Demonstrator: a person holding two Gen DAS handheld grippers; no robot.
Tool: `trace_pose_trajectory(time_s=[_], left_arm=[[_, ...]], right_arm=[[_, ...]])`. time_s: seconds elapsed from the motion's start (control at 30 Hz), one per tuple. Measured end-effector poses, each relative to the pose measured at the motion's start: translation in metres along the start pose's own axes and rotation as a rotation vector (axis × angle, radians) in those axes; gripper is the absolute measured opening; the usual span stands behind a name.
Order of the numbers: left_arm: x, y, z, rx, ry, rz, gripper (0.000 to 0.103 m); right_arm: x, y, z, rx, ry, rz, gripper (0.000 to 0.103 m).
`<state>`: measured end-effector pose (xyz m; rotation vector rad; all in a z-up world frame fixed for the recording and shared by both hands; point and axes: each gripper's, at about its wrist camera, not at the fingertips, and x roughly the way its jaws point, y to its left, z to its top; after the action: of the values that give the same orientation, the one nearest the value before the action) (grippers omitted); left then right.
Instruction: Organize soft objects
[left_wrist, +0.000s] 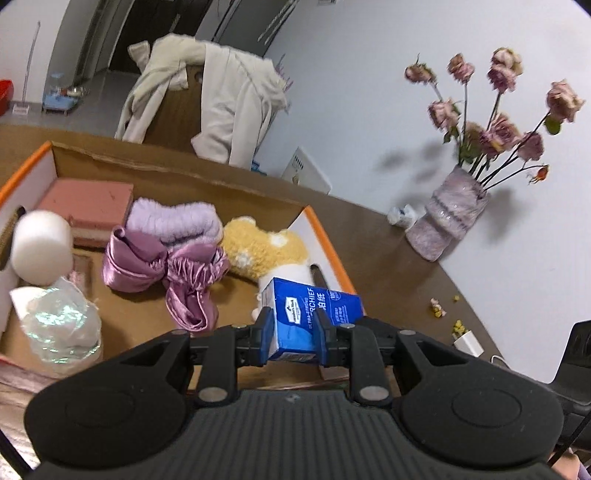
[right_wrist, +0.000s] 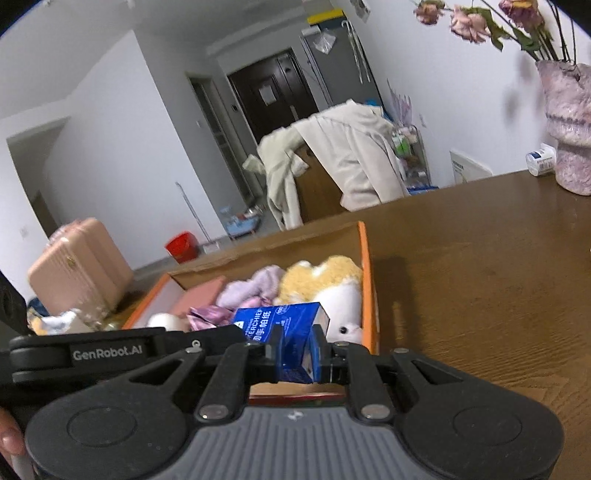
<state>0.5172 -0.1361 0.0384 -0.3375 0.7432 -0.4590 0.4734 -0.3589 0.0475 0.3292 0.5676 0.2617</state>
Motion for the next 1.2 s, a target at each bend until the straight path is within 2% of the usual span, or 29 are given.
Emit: trace_pose_trajectory(time_s=[0.23, 0.5, 0.7, 0.77, 0.9, 1.07, 1.2], left_arm=[[0.019, 0.011, -0.008, -0.016, 0.07, -0.006, 0.024], [-0.005, 0.004, -0.002, 0.009, 0.035, 0.005, 0.027], [-0.052, -0.008, 0.001, 0.054, -0.033, 0.02, 0.036], [-0.075, -0.012, -0.004, 0.108, -0.069, 0.035, 0.044], [-0.117, -0.018, -0.025, 0.193, -0.114, 0.08, 0.05], [-0.167, -0.022, -0.057, 0.246, -0.17, 0.131, 0.066], [-0.2, -0.021, -0.088, 0.255, -0.209, 0.149, 0.071]], right_arm=[[0.017, -0.003, -0.006, -0.006, 0.037, -0.039, 0.018], [-0.003, 0.004, -0.001, -0.018, -0.003, -0.049, 0.023], [-0.044, 0.017, 0.005, -0.043, -0.064, -0.027, 0.024], [-0.063, 0.024, 0.004, -0.065, -0.088, -0.022, 0.028], [-0.098, 0.041, -0.005, -0.14, -0.118, -0.006, 0.042], [-0.133, 0.057, -0.031, -0.192, -0.124, 0.007, 0.047], [-0.151, 0.064, -0.057, -0.181, -0.115, 0.029, 0.05]])
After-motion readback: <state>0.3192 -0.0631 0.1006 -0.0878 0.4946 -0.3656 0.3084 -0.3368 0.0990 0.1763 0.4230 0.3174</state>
